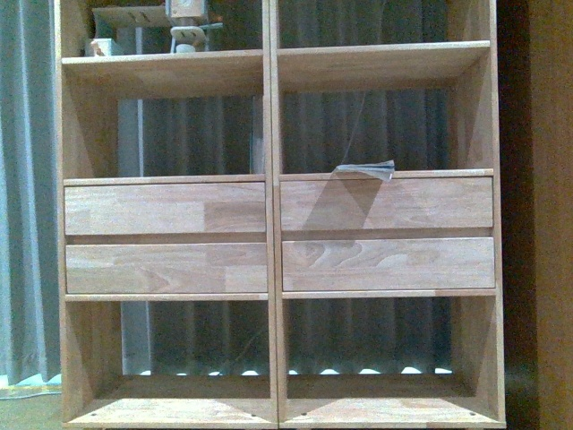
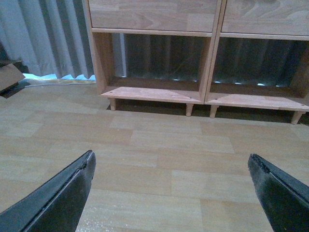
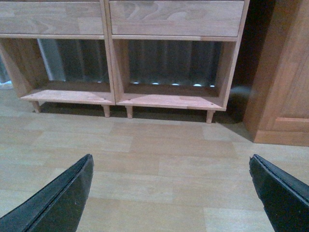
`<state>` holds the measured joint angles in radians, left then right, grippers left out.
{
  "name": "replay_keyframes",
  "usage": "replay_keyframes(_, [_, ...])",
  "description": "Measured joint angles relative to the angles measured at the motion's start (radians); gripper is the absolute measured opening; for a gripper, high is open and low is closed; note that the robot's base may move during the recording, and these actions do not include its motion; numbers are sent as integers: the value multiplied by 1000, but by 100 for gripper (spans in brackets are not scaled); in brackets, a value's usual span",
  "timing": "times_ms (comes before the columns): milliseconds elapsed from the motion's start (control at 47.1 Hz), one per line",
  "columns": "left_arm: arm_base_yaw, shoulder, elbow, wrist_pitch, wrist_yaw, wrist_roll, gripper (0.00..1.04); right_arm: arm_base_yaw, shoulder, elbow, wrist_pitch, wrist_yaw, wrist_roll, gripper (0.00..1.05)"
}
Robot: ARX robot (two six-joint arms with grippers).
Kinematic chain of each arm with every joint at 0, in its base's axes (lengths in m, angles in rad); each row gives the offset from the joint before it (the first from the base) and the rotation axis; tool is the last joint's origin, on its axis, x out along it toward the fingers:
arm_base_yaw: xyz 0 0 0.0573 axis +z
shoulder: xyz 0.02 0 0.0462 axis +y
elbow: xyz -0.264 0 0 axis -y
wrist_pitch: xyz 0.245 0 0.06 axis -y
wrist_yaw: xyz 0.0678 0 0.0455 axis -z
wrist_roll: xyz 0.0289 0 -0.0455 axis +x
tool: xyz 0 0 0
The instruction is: Organize books on shelf
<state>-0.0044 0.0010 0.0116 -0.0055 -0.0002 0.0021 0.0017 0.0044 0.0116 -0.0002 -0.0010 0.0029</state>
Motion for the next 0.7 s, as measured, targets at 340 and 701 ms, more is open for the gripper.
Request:
replay_keyframes(340, [0,0,0,0,1,0,97,0,0,0,0,0,0,98])
replay_keyframes(701, [0,0,0,0,0,0,97,0,0,0,0,0,0,98])
